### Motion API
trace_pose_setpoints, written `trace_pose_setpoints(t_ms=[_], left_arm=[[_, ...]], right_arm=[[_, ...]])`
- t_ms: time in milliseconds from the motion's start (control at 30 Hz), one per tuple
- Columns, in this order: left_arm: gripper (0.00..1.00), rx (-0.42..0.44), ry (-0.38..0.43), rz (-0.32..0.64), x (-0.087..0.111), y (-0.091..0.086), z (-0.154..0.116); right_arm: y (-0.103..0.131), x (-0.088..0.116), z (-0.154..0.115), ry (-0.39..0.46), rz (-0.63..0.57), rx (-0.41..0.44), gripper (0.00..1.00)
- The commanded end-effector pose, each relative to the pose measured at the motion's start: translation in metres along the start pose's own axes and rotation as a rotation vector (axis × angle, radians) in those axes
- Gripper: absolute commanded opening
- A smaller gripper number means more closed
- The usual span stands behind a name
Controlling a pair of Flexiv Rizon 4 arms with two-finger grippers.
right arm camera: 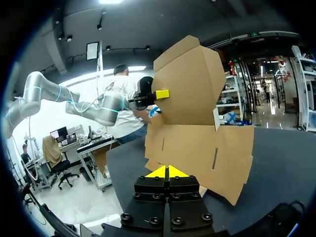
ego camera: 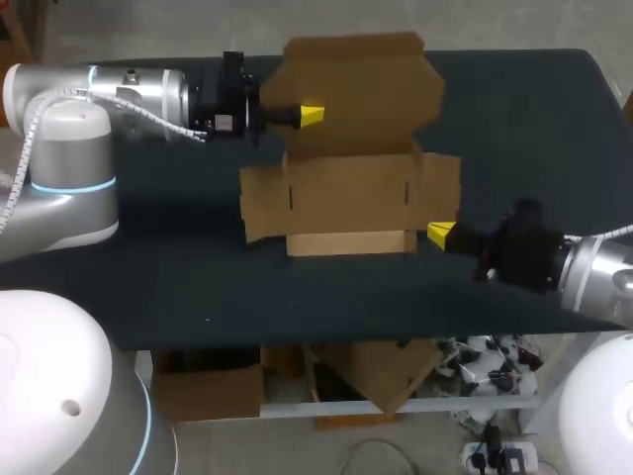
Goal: Assemble the packaging by folding the flat box into shape, placing the metal phone stand inside, and closing the box properly
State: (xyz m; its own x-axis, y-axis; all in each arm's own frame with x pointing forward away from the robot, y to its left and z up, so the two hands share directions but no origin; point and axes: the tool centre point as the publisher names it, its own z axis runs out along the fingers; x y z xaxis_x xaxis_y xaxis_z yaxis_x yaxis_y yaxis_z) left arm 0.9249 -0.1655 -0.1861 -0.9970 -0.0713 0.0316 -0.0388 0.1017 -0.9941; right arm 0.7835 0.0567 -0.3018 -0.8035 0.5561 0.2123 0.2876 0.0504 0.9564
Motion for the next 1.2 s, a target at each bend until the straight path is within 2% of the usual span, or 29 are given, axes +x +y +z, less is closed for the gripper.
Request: trace_pose_setpoints(t_ms=[33, 467, 1000, 1200], left_arm=[[0.0, 0.007, -0.007, 0.009, 0.003, 0.006, -0.001], [0.0, 0.015, -0.007, 0.013, 0.003, 0.013, -0.003], [0.0, 0.015, -0.007, 0.013, 0.003, 0.013, -0.003], [0.0, 0.015, -0.007, 0.013, 0.003, 0.013, -0.003]], right_arm=[[-0.002, 0.0, 0.01, -0.008, -0.006, 0.006, 0.0], [-0.012, 0.005, 0.023, -0.14, -0.027, 0.006, 0.0], [-0.012, 0.005, 0.023, -0.14, -0.027, 0.006, 0.0], [-0.021, 0.007, 0.051, -0.134, -0.029, 0.05, 0.0]])
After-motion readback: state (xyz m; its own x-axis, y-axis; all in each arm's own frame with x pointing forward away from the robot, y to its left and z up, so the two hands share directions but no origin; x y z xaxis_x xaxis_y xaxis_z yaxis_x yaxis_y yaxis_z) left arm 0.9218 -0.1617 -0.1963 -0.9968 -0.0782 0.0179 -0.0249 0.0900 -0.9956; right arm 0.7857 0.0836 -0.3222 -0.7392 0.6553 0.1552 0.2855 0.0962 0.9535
